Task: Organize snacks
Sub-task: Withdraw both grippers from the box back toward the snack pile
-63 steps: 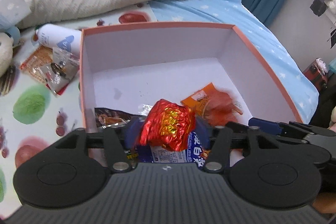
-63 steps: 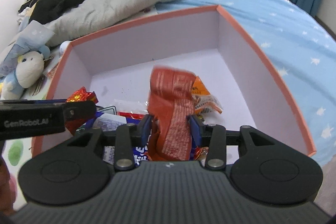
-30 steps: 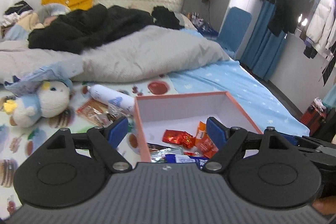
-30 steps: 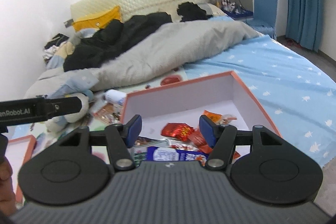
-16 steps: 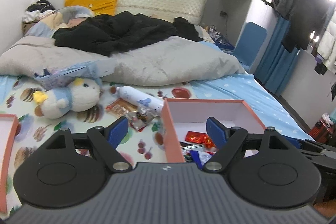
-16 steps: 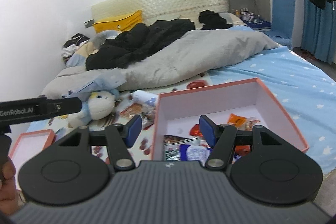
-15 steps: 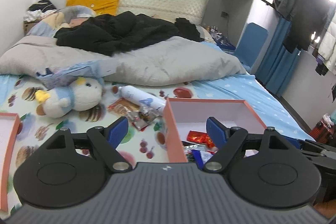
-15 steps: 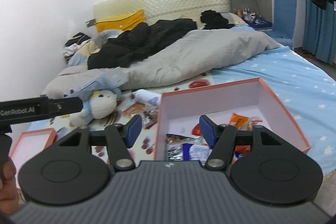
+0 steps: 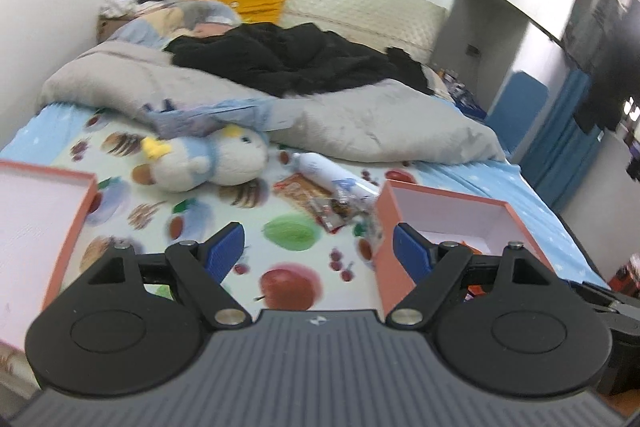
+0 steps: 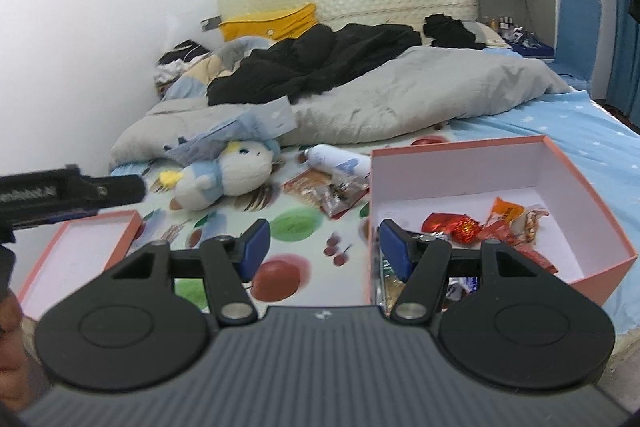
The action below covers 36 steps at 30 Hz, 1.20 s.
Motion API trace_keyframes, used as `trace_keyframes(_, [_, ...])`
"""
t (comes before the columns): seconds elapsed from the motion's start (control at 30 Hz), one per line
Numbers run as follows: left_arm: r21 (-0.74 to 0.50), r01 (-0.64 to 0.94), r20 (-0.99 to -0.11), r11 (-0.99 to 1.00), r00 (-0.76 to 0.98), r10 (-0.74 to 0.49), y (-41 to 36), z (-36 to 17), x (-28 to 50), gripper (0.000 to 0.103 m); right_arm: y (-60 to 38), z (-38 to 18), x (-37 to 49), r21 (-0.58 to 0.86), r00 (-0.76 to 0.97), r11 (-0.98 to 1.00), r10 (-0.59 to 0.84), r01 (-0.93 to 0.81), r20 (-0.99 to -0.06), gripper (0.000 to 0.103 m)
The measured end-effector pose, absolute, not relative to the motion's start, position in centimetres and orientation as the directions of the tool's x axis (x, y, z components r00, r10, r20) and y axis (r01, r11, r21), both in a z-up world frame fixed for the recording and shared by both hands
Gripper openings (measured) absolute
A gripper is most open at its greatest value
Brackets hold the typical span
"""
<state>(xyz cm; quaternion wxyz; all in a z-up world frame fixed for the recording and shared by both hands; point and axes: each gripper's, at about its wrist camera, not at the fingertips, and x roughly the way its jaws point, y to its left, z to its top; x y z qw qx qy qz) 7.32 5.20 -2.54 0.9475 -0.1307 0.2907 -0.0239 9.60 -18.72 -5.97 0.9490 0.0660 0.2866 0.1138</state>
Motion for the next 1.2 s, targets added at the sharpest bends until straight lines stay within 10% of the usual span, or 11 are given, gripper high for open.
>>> trace_keyframes(0.43, [-0.38, -0.079, -0.584, 0.922, 0.793, -0.173, 9.6, -8.3, 8.0, 0.085, -14.9, -9.0, 10.6, 0.207, 0.755, 0.961, 0.271, -0.182, -0.597, 0.063])
trace_keyframes(1.2, [-0.278, 0.139, -0.674, 0.951, 0.677, -0.296, 10.1, -22.5, 33.0, 0.083, -10.8, -15.9, 29.7, 0.335, 0.693, 0.937, 0.178, 0.096, -0.698, 0.063])
